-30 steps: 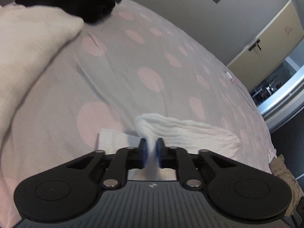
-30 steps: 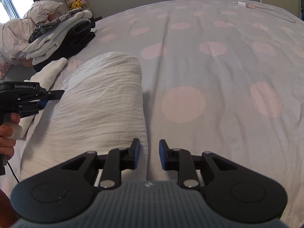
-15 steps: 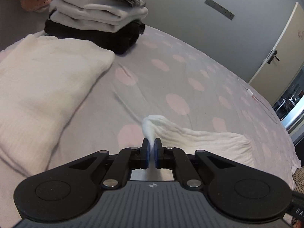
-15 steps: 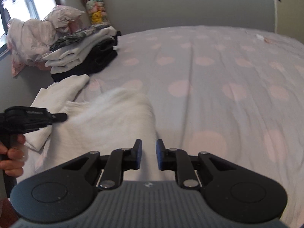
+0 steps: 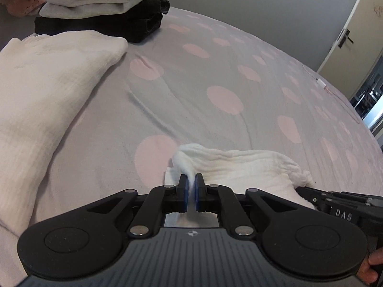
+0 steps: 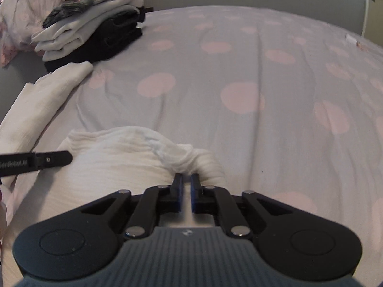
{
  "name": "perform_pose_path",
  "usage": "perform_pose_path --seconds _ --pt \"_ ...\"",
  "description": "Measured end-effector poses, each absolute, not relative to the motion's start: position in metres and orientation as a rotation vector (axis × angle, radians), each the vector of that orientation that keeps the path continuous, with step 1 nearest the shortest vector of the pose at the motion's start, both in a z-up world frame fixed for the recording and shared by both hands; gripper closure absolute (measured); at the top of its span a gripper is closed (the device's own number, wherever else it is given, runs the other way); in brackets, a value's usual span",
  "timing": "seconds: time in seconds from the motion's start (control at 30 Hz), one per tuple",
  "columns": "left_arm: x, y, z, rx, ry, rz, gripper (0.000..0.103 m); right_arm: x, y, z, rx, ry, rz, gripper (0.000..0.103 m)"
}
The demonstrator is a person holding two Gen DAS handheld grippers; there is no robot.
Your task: Fold clothes
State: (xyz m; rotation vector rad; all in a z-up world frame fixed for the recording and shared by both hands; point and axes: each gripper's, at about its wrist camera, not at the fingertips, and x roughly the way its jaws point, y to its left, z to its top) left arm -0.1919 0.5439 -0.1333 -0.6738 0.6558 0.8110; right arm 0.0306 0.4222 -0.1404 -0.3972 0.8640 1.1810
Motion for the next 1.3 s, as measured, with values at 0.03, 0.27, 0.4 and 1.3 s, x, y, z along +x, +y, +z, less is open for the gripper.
perform_pose_path --seconds 0.03,0.27,0.4,1.3 --pt "-0.191 0.544 -0.134 -0.671 0.662 0.811 0.097 0.034 0.424 -0.142 -0.381 0.884 1.177 0.098" --pt "-0.192 0.535 -0.123 -0.628 0.677 0.835 0.089 0.017 0.429 -0.135 -0.476 0.808 1.175 0.099" --pt "-0.203 0.518 -0.104 -0.572 0.654 0.872 0.084 0.011 0.408 -0.111 -0.438 0.745 1.181 0.096" --pt "-0.233 0.497 -0.100 -0.699 0.752 0.918 0.054 -0.003 0.326 -0.113 -0.412 0.873 1.138 0.081"
